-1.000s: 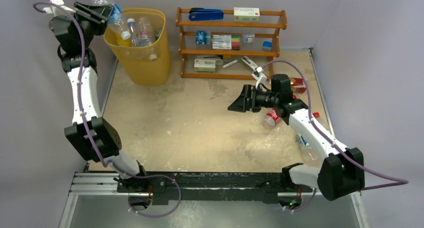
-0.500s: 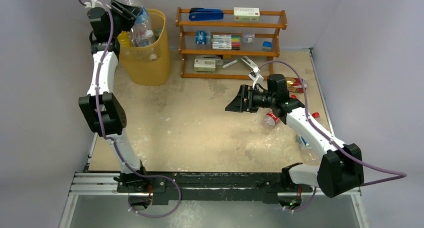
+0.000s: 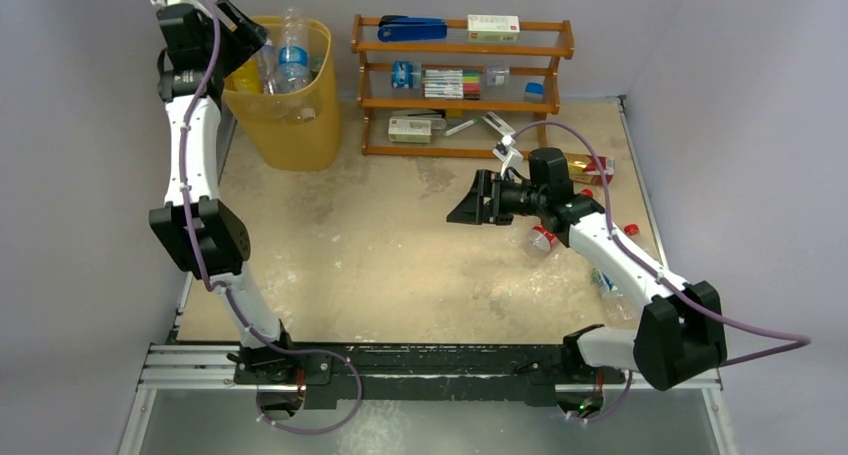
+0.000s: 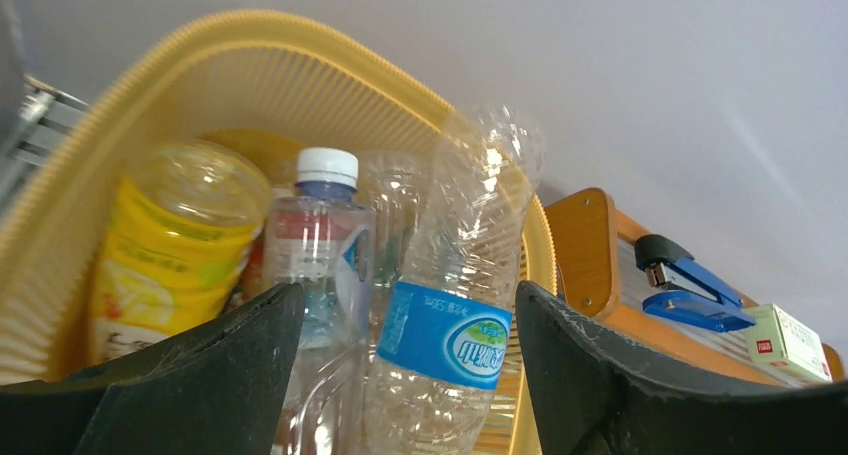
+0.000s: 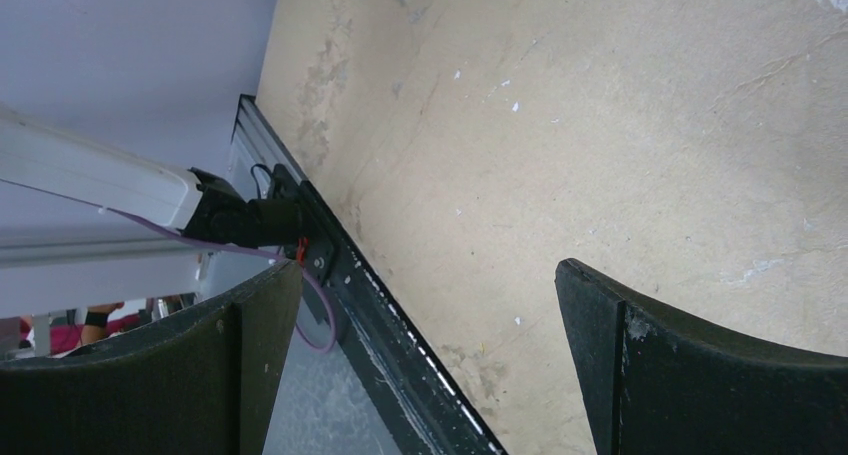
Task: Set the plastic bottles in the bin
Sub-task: Place the plastic bottle in the trash bin.
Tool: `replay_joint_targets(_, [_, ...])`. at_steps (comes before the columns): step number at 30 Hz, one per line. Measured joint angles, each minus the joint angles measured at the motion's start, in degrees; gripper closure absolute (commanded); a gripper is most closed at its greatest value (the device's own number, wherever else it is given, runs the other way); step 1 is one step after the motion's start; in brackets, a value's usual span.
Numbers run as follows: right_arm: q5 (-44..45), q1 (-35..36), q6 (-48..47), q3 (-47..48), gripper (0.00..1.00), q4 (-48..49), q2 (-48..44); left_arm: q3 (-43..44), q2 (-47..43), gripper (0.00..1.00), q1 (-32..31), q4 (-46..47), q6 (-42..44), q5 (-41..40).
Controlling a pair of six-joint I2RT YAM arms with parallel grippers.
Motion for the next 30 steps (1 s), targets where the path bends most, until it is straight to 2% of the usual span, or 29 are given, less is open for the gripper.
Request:
replay_joint_targets(5, [1.29,0.00,-0.52,1.55,0.00,-1.31,0.90,4.00,-3.74,0.22,1.66,-6.69,2.84,-0.52])
replay_joint_targets(12, [4.35,0.00,-1.20,7.37,0.00,-5.03,1.01,4.28,-9.49,0.20,1.05,-7.41,1.97,6.86])
replay_joint_targets(16, [7.80,0.00,-0.74,9.60,0.00,-7.67,-1.25,-1.25,-13.64,0.19,-1.77,-5.86,1.16,9.66])
replay_joint_targets(22, [17.40,0.00,0.50,14.82,0.00,-13.40,-7.21,-10.08,-16.57,0.18,-7.54,-3.21,1.09,11.87])
replay_joint_targets(30, [35.58,-1.01,2.99,20.46,0.00,-22.32,-14.05,-25.53,-16.68,0.17,-21.24,2.51,0.92,12.35])
